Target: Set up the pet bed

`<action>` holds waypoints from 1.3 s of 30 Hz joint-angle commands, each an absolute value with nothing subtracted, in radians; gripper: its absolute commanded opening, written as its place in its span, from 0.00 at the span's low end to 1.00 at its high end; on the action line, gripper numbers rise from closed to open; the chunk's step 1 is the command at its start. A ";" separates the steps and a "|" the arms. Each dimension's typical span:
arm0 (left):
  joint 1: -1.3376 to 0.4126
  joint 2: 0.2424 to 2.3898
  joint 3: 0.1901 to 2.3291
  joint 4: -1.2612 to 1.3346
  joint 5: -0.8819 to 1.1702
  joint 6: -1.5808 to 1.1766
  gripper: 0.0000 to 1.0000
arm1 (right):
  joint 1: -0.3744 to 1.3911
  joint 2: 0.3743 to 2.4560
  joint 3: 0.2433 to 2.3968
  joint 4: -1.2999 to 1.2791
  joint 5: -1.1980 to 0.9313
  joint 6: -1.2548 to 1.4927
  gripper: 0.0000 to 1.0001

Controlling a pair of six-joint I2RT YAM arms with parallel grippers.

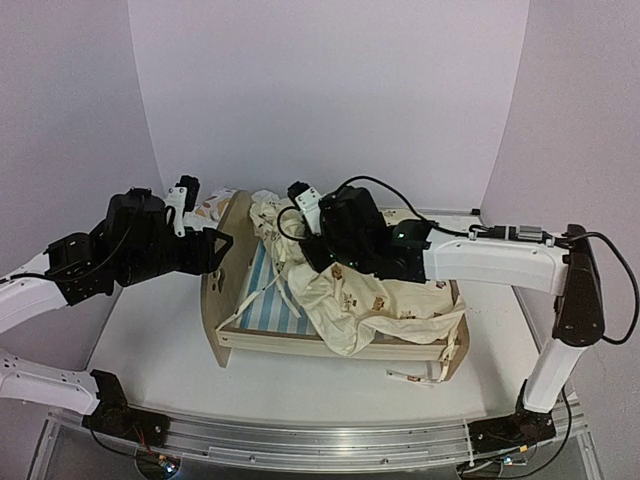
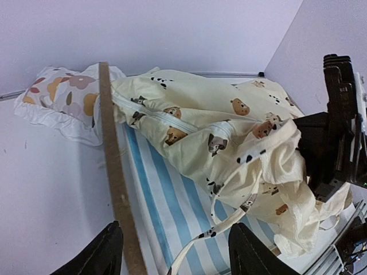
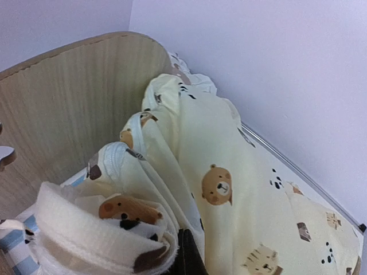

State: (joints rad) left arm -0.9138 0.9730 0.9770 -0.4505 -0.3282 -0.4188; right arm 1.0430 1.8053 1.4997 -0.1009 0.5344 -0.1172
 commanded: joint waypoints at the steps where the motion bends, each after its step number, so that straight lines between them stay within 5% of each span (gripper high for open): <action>1: -0.920 1.033 1.049 -0.360 -0.204 -0.315 0.64 | 0.996 1.705 1.431 -0.103 0.579 -0.064 0.00; 13: -0.933 1.248 1.087 -0.192 -0.006 -0.208 0.56 | 0.961 1.608 1.319 -0.095 0.552 -0.055 0.00; 33: -0.939 1.471 1.133 -0.055 -0.031 -0.213 0.34 | 0.954 1.533 1.246 -0.095 0.488 -0.031 0.00; 39: -0.940 1.500 1.150 -0.040 -0.042 -0.214 0.13 | 0.954 1.534 1.246 -0.095 0.473 -0.019 0.00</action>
State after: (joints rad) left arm -0.9371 1.4849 1.0920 -0.0959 -0.0368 -0.2092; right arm 0.9695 1.5795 1.2575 -0.0681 0.4595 -0.0338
